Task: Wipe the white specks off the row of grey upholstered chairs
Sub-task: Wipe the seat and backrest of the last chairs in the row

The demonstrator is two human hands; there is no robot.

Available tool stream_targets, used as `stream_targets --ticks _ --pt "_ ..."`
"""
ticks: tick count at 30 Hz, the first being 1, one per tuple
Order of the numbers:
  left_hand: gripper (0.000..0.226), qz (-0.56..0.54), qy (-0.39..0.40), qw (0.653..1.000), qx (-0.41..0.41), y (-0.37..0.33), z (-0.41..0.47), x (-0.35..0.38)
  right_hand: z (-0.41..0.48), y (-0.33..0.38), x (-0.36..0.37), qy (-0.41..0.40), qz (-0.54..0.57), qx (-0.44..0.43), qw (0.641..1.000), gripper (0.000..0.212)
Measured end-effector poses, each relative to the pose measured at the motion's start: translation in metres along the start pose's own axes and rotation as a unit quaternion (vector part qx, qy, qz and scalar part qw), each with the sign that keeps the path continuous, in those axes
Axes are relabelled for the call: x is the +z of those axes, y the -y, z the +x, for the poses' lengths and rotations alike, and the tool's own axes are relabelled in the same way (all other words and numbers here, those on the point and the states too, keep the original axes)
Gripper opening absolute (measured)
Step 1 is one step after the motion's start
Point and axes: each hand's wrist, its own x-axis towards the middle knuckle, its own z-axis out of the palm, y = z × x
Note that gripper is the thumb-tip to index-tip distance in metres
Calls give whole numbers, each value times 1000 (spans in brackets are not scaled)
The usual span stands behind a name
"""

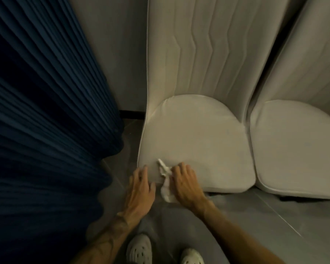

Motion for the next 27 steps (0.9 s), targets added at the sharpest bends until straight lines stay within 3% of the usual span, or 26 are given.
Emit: stream_targets --ticks 2,5,7,15,21,27 --pt "65 20 40 999 13 -21 -18 -14 -24 -26 -22 27 -40 110 993 16" --pt "62 21 76 996 29 -54 -38 -36 -58 -54 -65 78 -33 289 954 26" --pt "60 27 88 995 38 -76 -52 -49 -77 -61 -98 120 -5 350 929 30" --pt "46 157 154 967 126 -208 -111 -139 -128 -33 -266 59 258 357 896 23" --pt "44 239 158 940 187 -321 -139 -186 -153 -60 -373 39 280 355 891 27" --pt "53 255 154 936 189 -443 -167 -168 -206 -150 -455 0 263 346 901 28"
